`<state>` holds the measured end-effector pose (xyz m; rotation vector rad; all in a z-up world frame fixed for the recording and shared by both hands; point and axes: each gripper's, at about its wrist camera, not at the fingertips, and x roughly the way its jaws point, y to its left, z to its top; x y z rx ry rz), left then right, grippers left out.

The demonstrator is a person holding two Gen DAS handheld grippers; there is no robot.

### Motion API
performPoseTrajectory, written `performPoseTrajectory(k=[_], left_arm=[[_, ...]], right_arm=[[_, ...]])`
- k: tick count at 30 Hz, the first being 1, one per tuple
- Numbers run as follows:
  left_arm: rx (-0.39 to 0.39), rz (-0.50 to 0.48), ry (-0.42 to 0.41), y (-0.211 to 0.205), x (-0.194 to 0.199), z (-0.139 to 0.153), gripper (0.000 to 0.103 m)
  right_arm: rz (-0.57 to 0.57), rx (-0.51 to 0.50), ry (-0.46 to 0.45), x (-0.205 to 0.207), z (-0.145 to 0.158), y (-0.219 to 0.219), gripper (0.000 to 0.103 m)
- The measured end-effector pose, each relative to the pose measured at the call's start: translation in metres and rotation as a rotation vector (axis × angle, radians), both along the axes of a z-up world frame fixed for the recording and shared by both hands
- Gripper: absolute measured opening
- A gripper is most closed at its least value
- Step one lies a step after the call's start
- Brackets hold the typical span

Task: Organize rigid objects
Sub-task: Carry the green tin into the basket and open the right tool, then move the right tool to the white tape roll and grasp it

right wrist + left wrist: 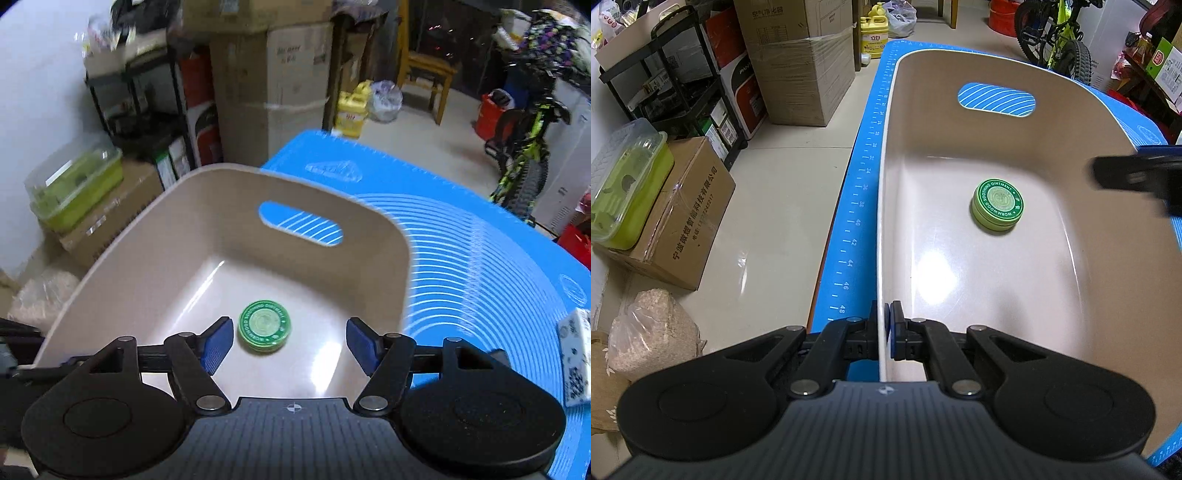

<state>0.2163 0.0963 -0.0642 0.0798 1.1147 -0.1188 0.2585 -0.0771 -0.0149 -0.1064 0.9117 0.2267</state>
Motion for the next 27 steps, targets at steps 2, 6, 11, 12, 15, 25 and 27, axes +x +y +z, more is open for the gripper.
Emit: performPoseTrajectory(k=[2, 6, 11, 12, 15, 25, 27], left_arm=[[-0.001, 0.0, 0.001, 0.0, 0.0, 0.0, 0.005], [0.0, 0.0, 0.0, 0.0, 0.0, 0.001, 0.005], [-0.001, 0.0, 0.001, 0.0, 0.0, 0.001, 0.006], [-0.001, 0.0, 0.001, -0.001, 0.0, 0.001, 0.006], [0.0, 0.001, 0.0, -0.001, 0.0, 0.001, 0.006], [-0.001, 0.001, 0.001, -0.001, 0.0, 0.001, 0.006], [0.001, 0.0, 0.0, -0.001, 0.0, 0.0, 0.006]], right_arm=[[-0.021, 0.022, -0.03, -0.012, 0.013, -0.016, 0.075], [-0.067, 0.034, -0.077, -0.033, 0.033, -0.049, 0.076], [-0.153, 0.01, -0.072, -0.063, 0.033, -0.092, 0.077], [-0.173, -0.001, -0.059, -0.068, 0.028, -0.101, 0.077], [-0.224, -0.041, -0.006, -0.079, 0.01, -0.122, 0.077], [-0.293, -0.064, 0.091, -0.093, -0.057, -0.144, 0.076], [-0.279, -0.065, 0.092, -0.088, -0.063, -0.14, 0.072]])
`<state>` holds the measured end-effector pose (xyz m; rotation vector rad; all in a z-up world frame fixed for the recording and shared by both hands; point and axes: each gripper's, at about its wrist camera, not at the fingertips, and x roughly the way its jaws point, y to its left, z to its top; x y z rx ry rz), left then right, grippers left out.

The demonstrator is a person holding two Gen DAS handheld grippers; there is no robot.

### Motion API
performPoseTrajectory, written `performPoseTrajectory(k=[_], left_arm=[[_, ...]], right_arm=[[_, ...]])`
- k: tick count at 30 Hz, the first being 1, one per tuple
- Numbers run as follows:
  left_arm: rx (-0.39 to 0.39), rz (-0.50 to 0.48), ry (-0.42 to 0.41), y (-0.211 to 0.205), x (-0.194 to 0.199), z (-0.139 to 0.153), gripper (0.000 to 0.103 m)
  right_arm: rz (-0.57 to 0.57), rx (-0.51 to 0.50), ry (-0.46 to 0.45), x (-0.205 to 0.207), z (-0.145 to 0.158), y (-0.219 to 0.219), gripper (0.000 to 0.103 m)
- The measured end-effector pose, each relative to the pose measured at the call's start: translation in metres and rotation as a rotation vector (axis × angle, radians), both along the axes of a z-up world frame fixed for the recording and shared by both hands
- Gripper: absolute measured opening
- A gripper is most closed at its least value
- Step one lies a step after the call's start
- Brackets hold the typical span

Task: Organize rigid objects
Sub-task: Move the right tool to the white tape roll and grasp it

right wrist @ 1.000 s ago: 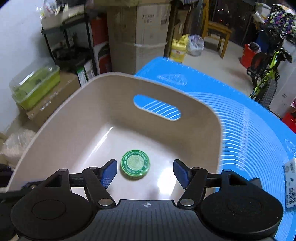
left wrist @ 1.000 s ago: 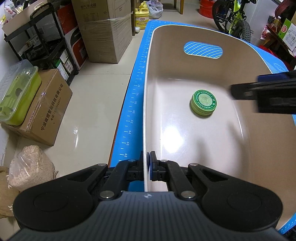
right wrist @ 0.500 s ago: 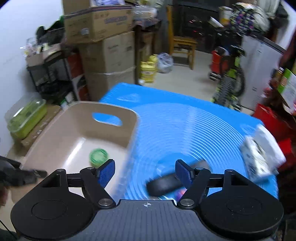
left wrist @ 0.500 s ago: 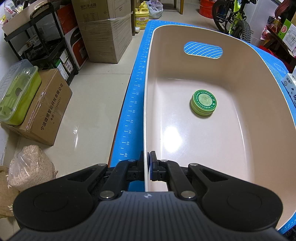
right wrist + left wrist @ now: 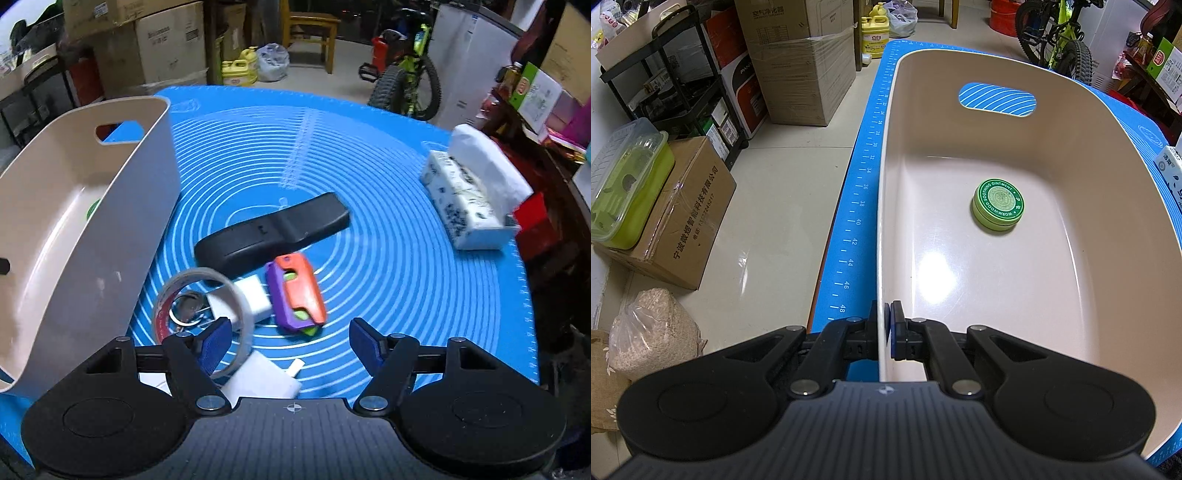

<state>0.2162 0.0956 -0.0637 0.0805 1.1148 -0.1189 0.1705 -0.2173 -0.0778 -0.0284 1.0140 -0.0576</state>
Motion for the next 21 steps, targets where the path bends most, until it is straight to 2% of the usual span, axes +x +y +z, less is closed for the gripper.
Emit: performPoseTrajectory(k=[11, 13, 14, 21], left_arm=[[-0.002, 0.001, 0.0, 0.002, 0.0, 0.001, 0.008], [-0.002, 0.001, 0.0, 0.003, 0.0, 0.001, 0.008], [-0.002, 0.001, 0.0, 0.003, 0.0, 0.001, 0.008], [-0.005, 0.003, 0.0, 0.004, 0.0, 0.001, 0.008]], right_arm=[[0.012, 0.039, 0.032, 0.02, -0.028, 0.019, 0.043], [0.016, 0.054, 0.035, 0.021, -0.029, 0.019, 0.034], [0.024, 0.058, 0.036, 0.02, -0.028, 0.021, 0.021], [0.047, 0.018, 0.014, 0.015, -0.023, 0.027, 0.015]])
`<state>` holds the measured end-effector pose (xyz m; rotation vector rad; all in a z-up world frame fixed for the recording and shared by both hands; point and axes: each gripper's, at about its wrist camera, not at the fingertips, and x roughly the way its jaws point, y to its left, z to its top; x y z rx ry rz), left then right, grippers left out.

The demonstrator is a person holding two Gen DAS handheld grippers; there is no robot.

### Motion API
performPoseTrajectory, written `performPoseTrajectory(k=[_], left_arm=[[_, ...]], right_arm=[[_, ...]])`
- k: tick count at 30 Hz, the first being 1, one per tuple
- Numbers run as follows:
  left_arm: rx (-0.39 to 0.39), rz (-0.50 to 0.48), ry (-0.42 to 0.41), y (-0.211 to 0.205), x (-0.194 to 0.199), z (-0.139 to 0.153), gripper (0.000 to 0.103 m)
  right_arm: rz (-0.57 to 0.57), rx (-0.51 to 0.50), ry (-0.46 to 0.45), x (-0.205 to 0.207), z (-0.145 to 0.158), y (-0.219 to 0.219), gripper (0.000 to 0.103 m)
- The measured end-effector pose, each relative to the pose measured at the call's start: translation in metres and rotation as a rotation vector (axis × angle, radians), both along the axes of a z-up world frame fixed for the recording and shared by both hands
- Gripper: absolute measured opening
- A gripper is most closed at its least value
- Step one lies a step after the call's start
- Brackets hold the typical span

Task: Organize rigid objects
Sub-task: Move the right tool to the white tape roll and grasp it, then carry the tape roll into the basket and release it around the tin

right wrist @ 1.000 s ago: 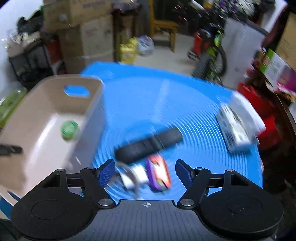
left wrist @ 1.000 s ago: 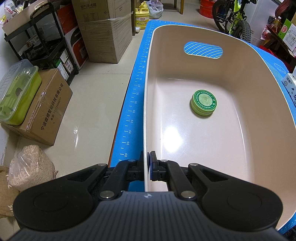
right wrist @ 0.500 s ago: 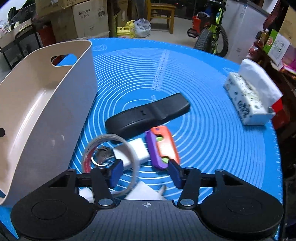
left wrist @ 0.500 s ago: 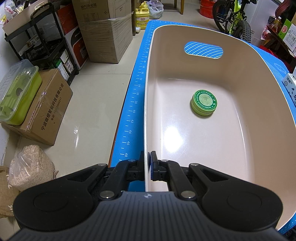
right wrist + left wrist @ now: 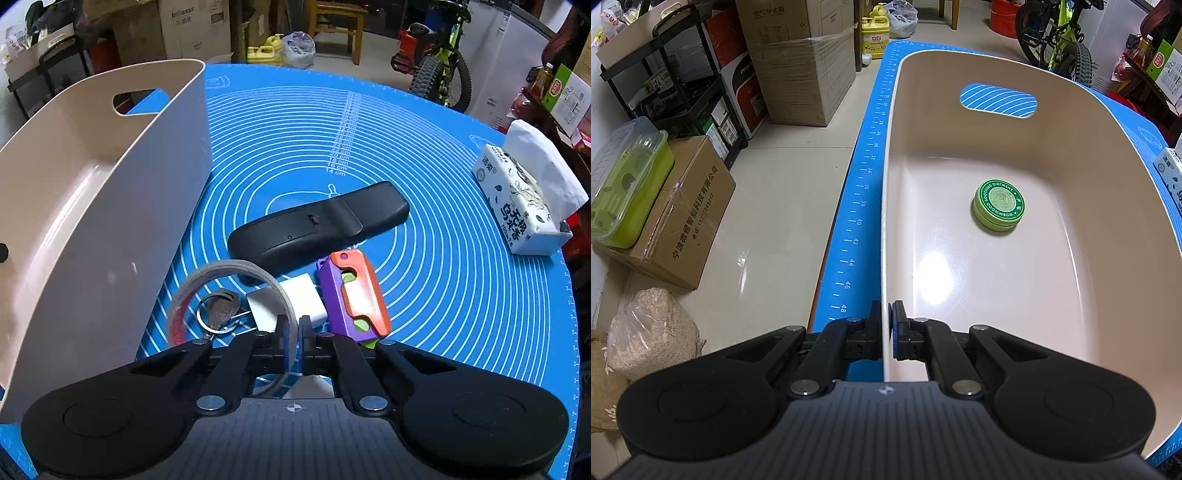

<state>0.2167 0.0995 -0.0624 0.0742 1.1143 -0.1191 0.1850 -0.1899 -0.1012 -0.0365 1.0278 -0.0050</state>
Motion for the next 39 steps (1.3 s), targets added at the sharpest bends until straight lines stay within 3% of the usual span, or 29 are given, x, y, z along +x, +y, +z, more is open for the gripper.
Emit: performPoseTrajectory(k=[4, 12, 20, 25, 30, 39], left_arm=[[0.001, 0.0, 0.0, -0.001, 0.0, 0.0, 0.008], [0.001, 0.0, -0.001, 0.0, 0.0, 0.0, 0.008], [0.001, 0.0, -0.001, -0.001, -0.001, 0.0, 0.008], [-0.001, 0.001, 0.0, -0.001, 0.0, 0.0, 0.008], [-0.001, 0.0, -0.001, -0.001, 0.0, 0.0, 0.008], [-0.001, 0.001, -0.001, -0.001, -0.001, -0.001, 0.008]], right_arm=[[0.001, -0.032, -0.053, -0.007, 0.019, 0.001, 0.015], [-0.035, -0.125, -0.247, -0.009, 0.083, -0.003, 0.015], [0.079, -0.099, -0.385, 0.019, 0.141, 0.03, 0.015], [0.204, -0.083, -0.382, 0.05, 0.137, 0.073, 0.015], [0.276, -0.049, -0.308, 0.074, 0.115, 0.113, 0.015], [0.28, -0.022, -0.127, 0.106, 0.062, 0.152, 0.015]])
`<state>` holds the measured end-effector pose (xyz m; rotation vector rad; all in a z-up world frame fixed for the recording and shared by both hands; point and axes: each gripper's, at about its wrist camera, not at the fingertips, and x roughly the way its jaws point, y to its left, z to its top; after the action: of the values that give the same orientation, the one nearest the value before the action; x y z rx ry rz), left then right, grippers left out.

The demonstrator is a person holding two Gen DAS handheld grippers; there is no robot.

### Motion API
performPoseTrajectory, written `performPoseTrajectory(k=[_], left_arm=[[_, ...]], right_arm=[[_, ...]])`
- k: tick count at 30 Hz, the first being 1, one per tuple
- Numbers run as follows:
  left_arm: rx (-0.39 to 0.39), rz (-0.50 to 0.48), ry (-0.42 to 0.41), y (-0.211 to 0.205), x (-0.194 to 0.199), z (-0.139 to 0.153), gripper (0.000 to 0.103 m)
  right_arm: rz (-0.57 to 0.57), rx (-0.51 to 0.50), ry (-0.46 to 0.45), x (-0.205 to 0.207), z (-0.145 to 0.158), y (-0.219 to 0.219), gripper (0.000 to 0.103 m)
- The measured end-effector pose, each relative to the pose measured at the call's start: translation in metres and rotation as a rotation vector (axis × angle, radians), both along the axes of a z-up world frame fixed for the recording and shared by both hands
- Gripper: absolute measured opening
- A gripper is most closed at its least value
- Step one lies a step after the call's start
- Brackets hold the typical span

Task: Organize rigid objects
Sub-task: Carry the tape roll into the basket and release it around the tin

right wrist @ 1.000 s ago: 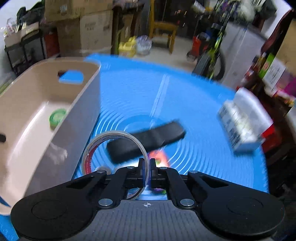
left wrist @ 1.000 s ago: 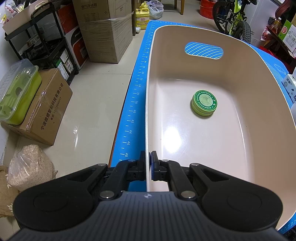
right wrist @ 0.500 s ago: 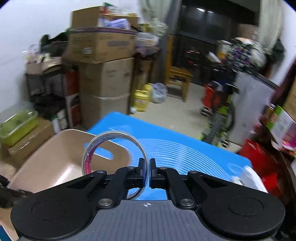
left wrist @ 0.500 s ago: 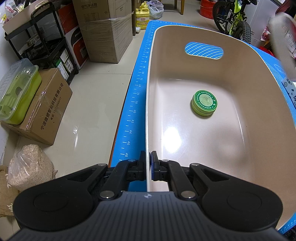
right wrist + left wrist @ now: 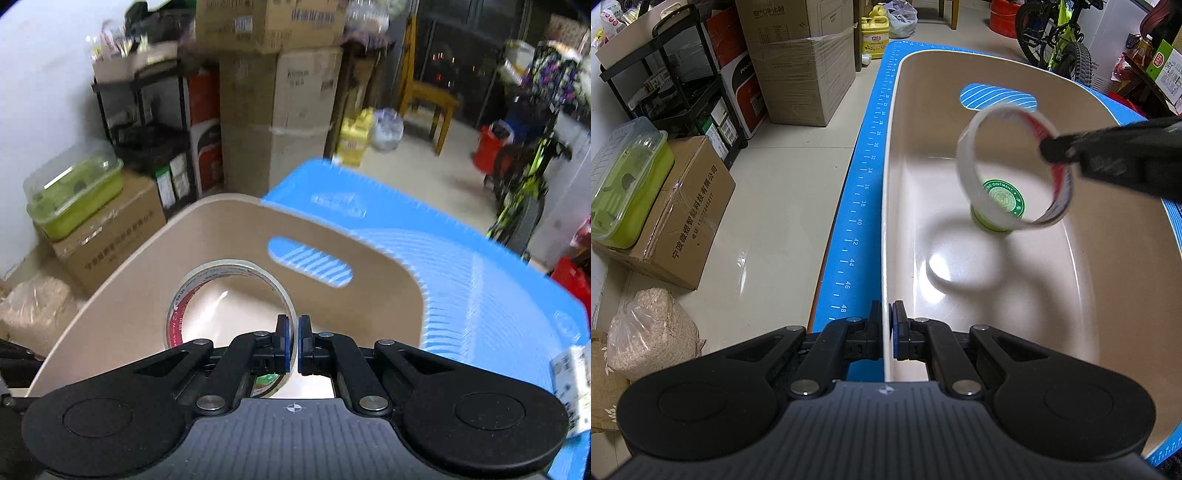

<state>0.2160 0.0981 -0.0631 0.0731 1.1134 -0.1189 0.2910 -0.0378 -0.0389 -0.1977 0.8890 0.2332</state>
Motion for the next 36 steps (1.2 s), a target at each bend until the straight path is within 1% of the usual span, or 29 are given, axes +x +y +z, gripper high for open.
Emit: performPoseTrajectory(k=[7, 14, 16, 18, 25, 26, 27, 31, 34, 36], left_arm=[[0.0, 0.0, 0.0, 0.0, 0.0, 0.0, 0.008], [0.001, 0.0, 0.0, 0.0, 0.0, 0.0, 0.008], [-0.001, 0.0, 0.0, 0.0, 0.0, 0.0, 0.008], [-0.001, 0.001, 0.0, -0.001, 0.0, -0.001, 0.008], [-0.001, 0.001, 0.0, -0.001, 0.001, -0.001, 0.008], [-0.001, 0.001, 0.0, -0.001, 0.001, -0.001, 0.008], [-0.001, 0.001, 0.0, -0.001, 0.001, -0.001, 0.008], [0.002, 0.0, 0.004, -0.002, 0.002, -0.002, 0.008], [0.008, -0.002, 0.004, -0.003, 0.002, -0.002, 0.008], [0.006, -0.002, 0.005, -0.003, 0.002, -0.002, 0.008]], right_arm=[[-0.017, -0.042, 0.109, 0.013, -0.035, 0.012, 0.015], [-0.019, -0.083, 0.184, 0.019, -0.057, 0.016, 0.015], [-0.017, -0.097, 0.195, 0.02, -0.061, 0.017, 0.015], [-0.006, -0.115, 0.188, 0.019, -0.062, 0.02, 0.016], [-0.003, -0.119, 0.19, 0.016, -0.058, 0.019, 0.016], [-0.005, -0.116, 0.188, 0.016, -0.058, 0.018, 0.021], [-0.008, -0.113, 0.186, 0.017, -0.057, 0.019, 0.031], [-0.01, -0.105, 0.169, 0.014, -0.052, 0.017, 0.036], [-0.008, -0.09, 0.154, 0.01, -0.045, 0.015, 0.046], [-0.009, -0.08, 0.132, 0.007, -0.038, 0.012, 0.054]])
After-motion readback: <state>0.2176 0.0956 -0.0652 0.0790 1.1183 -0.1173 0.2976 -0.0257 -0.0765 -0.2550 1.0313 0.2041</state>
